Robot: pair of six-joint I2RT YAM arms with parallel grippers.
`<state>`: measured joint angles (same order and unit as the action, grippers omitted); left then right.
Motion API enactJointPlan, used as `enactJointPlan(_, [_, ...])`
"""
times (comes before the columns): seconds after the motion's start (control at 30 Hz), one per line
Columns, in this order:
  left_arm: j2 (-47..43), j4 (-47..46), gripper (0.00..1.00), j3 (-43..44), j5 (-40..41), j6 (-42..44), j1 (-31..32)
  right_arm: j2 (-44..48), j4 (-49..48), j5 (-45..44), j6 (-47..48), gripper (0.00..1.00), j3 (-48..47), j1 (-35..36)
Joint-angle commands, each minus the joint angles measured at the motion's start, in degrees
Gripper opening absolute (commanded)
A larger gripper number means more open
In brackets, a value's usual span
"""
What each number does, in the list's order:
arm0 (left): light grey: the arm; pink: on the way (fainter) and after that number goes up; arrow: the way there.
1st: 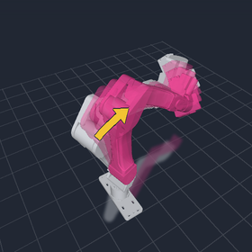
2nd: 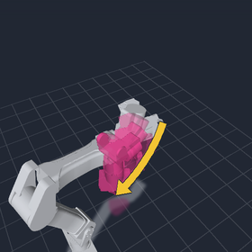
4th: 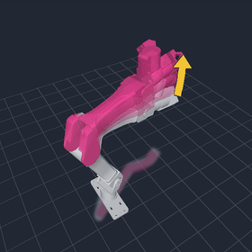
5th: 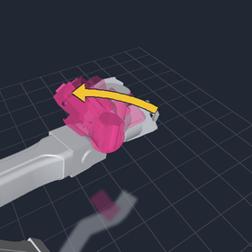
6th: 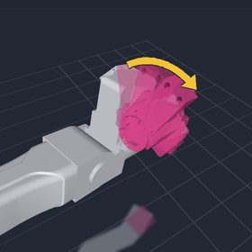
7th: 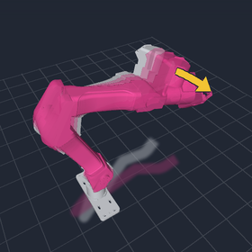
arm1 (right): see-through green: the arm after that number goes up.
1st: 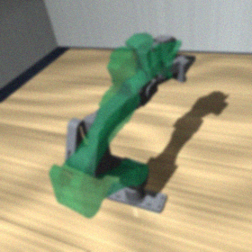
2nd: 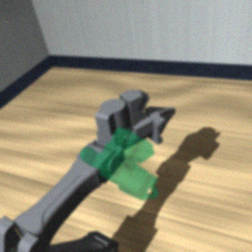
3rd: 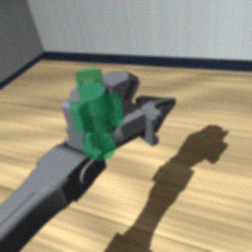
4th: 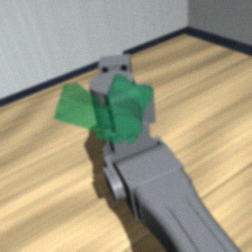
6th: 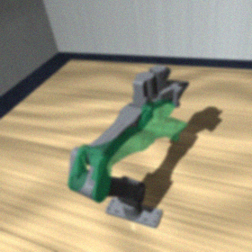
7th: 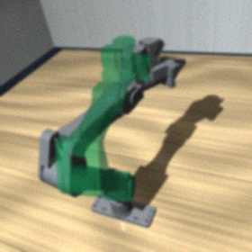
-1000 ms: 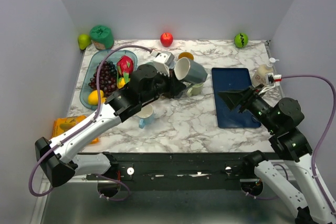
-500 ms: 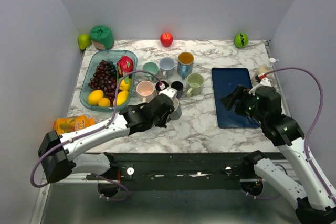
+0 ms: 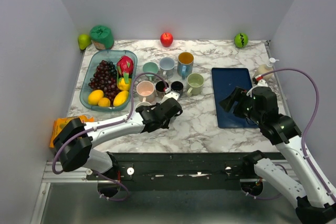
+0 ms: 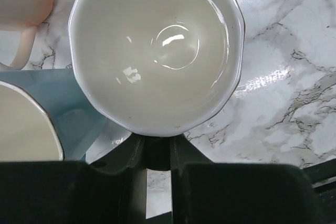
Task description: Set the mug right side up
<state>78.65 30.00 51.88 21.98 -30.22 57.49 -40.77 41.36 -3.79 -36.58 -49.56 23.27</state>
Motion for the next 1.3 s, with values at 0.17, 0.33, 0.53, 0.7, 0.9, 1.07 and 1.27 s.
enactJointPlan(0.17, [1.3,-4.2,0.53,0.9,4.0,-1.2,0.3,-0.2,2.4,-0.5,-1.4,0.83,0.4,0.2])
enactJointPlan(0.33, [-0.8,-4.0,0.9,1.7,3.5,-0.6,0.4,-0.9,3.3,-0.7,-1.1,0.86,-1.4,0.3])
enactJointPlan(0.53, [-6.1,-3.6,0.99,4.5,1.4,1.7,1.1,-1.4,4.3,-0.7,-0.2,0.93,-4.3,0.3])
enactJointPlan(0.7, [-13.4,-2.8,0.99,7.0,1.7,1.6,1.1,-1.1,5.3,-1.7,0.3,1.0,-6.7,0.2])
enactJointPlan(0.9, [-19.0,2.1,0.99,13.2,5.6,2.8,1.2,1.0,6.4,-4.0,1.8,1.0,-8.9,0.3])
enactJointPlan(1.07, [-24.5,3.3,0.99,16.5,8.3,7.6,1.2,2.7,7.6,-6.5,3.0,1.0,-11.3,0.3])
enactJointPlan(1.27, [-29.0,6.0,0.99,21.8,9.8,11.3,1.2,4.0,8.2,-8.6,4.1,1.0,-14.3,0.3])
